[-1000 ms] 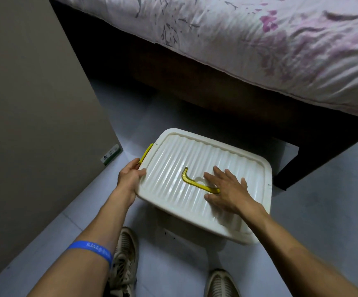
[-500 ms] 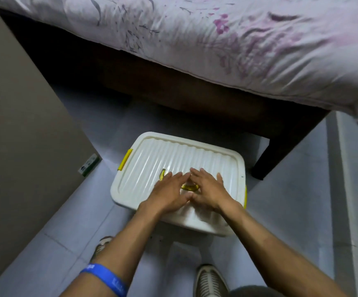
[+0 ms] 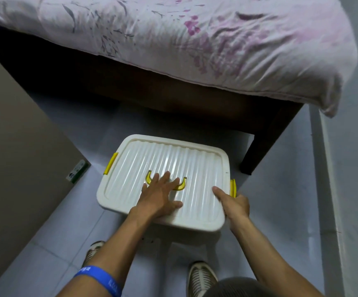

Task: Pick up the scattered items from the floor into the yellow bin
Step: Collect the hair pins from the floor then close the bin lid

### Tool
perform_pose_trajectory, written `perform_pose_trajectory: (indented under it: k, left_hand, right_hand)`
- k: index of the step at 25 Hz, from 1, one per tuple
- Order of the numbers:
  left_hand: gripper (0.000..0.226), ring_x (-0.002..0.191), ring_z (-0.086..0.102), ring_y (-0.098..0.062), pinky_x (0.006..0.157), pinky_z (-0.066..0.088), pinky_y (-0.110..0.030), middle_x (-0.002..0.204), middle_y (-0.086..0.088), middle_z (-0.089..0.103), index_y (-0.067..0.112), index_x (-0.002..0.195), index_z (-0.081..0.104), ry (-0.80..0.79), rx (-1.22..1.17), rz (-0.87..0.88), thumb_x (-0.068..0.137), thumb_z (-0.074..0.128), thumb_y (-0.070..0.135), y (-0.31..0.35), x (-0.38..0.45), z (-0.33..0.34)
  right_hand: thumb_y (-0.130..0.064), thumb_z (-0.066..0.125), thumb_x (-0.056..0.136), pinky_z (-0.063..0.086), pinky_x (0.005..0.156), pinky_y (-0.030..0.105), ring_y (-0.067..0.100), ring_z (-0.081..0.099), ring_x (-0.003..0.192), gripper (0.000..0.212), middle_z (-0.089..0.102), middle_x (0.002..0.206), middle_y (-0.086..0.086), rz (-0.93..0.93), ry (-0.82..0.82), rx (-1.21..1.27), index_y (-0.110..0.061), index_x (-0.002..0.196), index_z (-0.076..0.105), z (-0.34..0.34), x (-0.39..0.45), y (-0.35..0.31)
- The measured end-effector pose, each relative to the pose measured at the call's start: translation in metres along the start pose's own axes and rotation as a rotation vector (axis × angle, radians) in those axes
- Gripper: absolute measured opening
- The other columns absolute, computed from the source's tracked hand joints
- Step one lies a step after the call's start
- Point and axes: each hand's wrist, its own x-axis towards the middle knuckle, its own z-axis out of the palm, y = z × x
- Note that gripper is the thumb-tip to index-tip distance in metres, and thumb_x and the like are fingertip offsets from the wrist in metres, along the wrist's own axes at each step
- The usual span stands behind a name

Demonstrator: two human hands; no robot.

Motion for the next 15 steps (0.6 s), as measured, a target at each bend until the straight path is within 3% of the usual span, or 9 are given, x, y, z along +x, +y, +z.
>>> perform_pose_trajectory:
  k: [3,7,11,13,15]
  left_hand:
    - [0.075,0.151,-0.004,-0.026,0.117,0.009,-0.057,0.165,0.005,-0.001,0.041,0.151,0.021,0.006,-0.007,0.003,0.088,0.058,0.056,0.0,0.0,0.002]
    - [0.074,0.151,-0.004,-0.026,0.117,0.009,-0.057,0.164,0.005,0.001,0.04,0.15,0.023,0.029,-0.002,0.002,0.087,0.059,0.055,-0.001,0.001,0.005]
    - [0.072,0.151,-0.004,-0.025,0.118,0.008,-0.055,0.165,0.004,0.0,0.039,0.151,0.023,0.003,-0.024,0.002,0.089,0.058,0.054,0.0,-0.004,-0.001]
    - [0.066,0.151,0.006,-0.022,0.12,0.011,-0.05,0.164,0.003,0.01,0.036,0.149,0.03,0.119,-0.13,-0.038,0.091,0.058,0.046,-0.003,-0.015,0.001]
    - [0.063,0.148,0.015,-0.024,0.12,0.014,-0.048,0.161,-0.002,0.018,0.03,0.148,0.033,0.434,-0.261,-0.273,0.091,0.059,0.035,-0.013,-0.034,0.013]
  right_hand:
    - [-0.037,0.071,0.081,0.051,0.063,0.03,0.017,0.063,0.076,0.036,0.067,0.1,0.003,-0.262,0.164,-0.29,-0.017,0.107,0.054,0.013,-0.018,-0.003]
    - [-0.031,0.059,0.092,0.053,0.08,0.039,0.029,0.062,0.093,0.039,0.064,0.108,0.008,-0.516,0.175,-0.563,-0.012,0.124,0.048,0.012,-0.031,0.004]
    - [-0.039,0.055,0.095,0.052,0.089,0.043,0.03,0.06,0.106,0.052,0.061,0.123,0.011,-0.481,0.06,-0.735,-0.012,0.136,0.04,-0.004,-0.029,-0.003]
    - [-0.042,0.053,0.095,0.041,0.106,0.048,0.03,0.045,0.129,0.067,0.041,0.147,0.013,-0.594,0.043,-0.899,-0.013,0.147,0.024,-0.006,-0.041,0.003]
    - [-0.044,0.055,0.092,0.029,0.114,0.047,0.027,0.03,0.143,0.074,0.025,0.159,0.007,-0.925,0.002,-1.049,-0.017,0.152,0.022,-0.005,-0.06,0.023]
